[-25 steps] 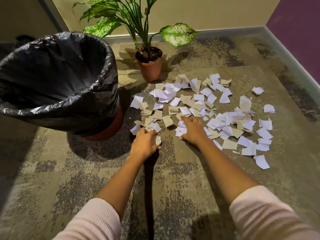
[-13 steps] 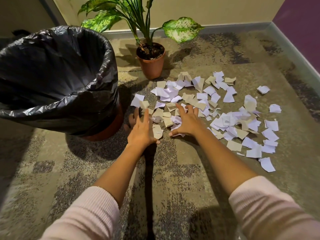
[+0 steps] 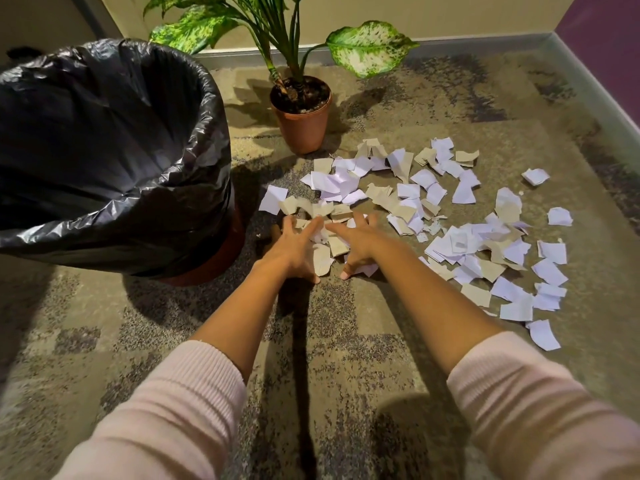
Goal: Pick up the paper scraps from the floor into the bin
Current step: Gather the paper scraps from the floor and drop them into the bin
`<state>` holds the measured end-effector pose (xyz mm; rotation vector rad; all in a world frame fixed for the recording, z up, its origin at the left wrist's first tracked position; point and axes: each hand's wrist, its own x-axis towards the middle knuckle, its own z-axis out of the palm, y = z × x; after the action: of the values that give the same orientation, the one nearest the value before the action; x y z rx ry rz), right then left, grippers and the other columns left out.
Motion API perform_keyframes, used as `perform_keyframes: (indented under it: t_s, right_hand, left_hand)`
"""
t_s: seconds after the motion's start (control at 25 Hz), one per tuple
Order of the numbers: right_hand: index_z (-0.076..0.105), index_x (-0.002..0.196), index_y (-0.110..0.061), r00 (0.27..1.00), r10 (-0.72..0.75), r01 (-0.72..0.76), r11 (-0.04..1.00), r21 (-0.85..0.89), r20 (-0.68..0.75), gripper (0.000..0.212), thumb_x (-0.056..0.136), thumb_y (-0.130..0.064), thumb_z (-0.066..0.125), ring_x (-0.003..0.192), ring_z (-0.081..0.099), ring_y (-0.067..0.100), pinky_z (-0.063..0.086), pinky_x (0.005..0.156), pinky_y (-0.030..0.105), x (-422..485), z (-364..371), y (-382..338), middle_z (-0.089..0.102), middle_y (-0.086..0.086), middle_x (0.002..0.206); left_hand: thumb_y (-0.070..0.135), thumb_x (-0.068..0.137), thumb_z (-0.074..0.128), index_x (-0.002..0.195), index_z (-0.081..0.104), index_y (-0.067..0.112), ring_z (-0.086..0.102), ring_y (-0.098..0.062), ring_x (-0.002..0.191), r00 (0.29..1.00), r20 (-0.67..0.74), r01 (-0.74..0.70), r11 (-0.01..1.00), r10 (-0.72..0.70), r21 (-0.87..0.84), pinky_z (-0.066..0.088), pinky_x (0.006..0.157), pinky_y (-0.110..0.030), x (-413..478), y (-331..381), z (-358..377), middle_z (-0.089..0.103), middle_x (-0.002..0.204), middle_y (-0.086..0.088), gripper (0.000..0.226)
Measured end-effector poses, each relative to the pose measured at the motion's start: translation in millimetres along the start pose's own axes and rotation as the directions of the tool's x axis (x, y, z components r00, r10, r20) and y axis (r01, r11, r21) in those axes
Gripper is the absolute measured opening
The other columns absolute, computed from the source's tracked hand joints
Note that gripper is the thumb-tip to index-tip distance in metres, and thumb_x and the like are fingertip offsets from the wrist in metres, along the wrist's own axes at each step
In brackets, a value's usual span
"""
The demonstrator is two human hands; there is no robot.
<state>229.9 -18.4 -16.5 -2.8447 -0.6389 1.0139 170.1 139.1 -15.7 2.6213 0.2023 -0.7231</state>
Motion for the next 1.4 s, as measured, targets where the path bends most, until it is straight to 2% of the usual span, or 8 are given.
perform_keyframes:
  t_s: [0.16,0.36,0.52,0.68,0.8,0.92,1.16,1.4]
  right_hand:
    - [0.027,0.148,-0.044,0.998,-0.015,0.017,0.999,0.034,-0.065,0.092,0.074,-0.031,0.081,0.145,-0.002,0.042,0.019,0.115,0.055,-6,5,-3,0.004,0.009,0.161]
    - [0.05,0.138,-0.033,0.981,0.004,0.028,0.986,0.164,-0.195,0.061,0.088,0.0,0.06,0.146,0.006,0.041,0.028,0.112,0.052,-17,15,-9,0.025,0.01,0.155]
    - [0.064,0.119,-0.027,0.972,0.007,0.032,0.986,0.163,-0.237,0.04,0.086,-0.005,0.065,0.143,0.016,0.041,0.031,0.11,0.051,-22,23,-4,0.036,0.009,0.147]
    - [0.066,0.12,-0.026,0.953,0.071,-0.007,0.977,0.214,-0.293,0.046,0.086,0.004,0.06,0.137,0.03,0.041,0.037,0.107,0.048,-35,35,5,0.046,0.012,0.141]
    - [0.069,0.11,-0.021,0.934,0.103,-0.02,0.971,0.237,-0.341,0.037,0.083,0.003,0.062,0.122,0.045,0.034,0.041,0.092,0.035,-49,35,13,0.058,0.01,0.116]
    - [0.071,0.107,-0.02,0.93,0.142,-0.055,0.966,0.254,-0.339,0.037,0.082,0.005,0.059,0.108,0.056,0.03,0.042,0.079,0.029,-65,21,16,0.063,0.011,0.109]
    - [0.068,0.112,-0.024,0.923,0.171,-0.076,0.96,0.27,-0.345,0.043,0.077,0.002,0.064,0.108,0.059,0.03,0.054,0.088,0.038,-100,-18,0,0.058,0.01,0.113]
    - [0.072,0.102,-0.028,0.846,0.147,-0.007,0.964,0.265,-0.513,0.039,0.079,0.0,0.059,0.094,0.061,0.03,0.045,0.068,0.028,-137,-66,-23,0.064,0.008,0.106]
  left_hand:
    - [0.027,0.063,0.089,0.141,0.043,0.035,0.03,-0.039,0.131,0.996,-0.077,-0.045,0.996,0.051,0.078,0.039,0.108,-0.05,5,3,1,0.023,0.145,-0.01,0.09]
    - [0.024,0.07,0.084,0.133,0.056,0.023,0.041,-0.034,0.121,0.985,-0.135,-0.097,0.989,0.112,0.109,0.043,0.102,-0.045,5,7,9,0.04,0.131,-0.008,0.068]
    - [0.022,0.074,0.08,0.128,0.06,0.02,0.048,-0.031,0.116,0.975,-0.18,-0.118,0.991,0.129,0.07,0.045,0.097,-0.042,-4,10,16,0.045,0.123,-0.008,0.058]
    - [0.022,0.076,0.076,0.125,0.061,0.02,0.046,-0.03,0.119,0.97,-0.211,-0.122,0.992,0.121,0.008,0.045,0.099,-0.042,-16,13,24,0.044,0.124,-0.008,0.052]
    - [0.021,0.076,0.076,0.124,0.061,0.02,0.043,-0.029,0.121,0.964,-0.232,-0.133,0.991,0.13,0.002,0.044,0.1,-0.046,-28,16,23,0.043,0.125,-0.008,0.05]
    - [0.02,0.076,0.076,0.122,0.062,0.02,0.044,-0.029,0.12,0.954,-0.262,-0.148,0.989,0.142,-0.002,0.045,0.098,-0.047,-40,20,17,0.043,0.124,-0.007,0.048]
    - [0.023,0.078,0.074,0.124,0.061,0.02,0.043,-0.026,0.121,0.929,-0.325,-0.18,0.984,0.176,0.021,0.043,0.095,-0.039,-68,33,-8,0.043,0.125,-0.006,0.048]
    - [0.024,0.078,0.072,0.123,0.06,0.022,0.043,-0.029,0.12,0.882,-0.408,-0.246,0.969,0.237,0.03,0.046,0.095,-0.042,-96,56,-51,0.043,0.122,-0.007,0.046]
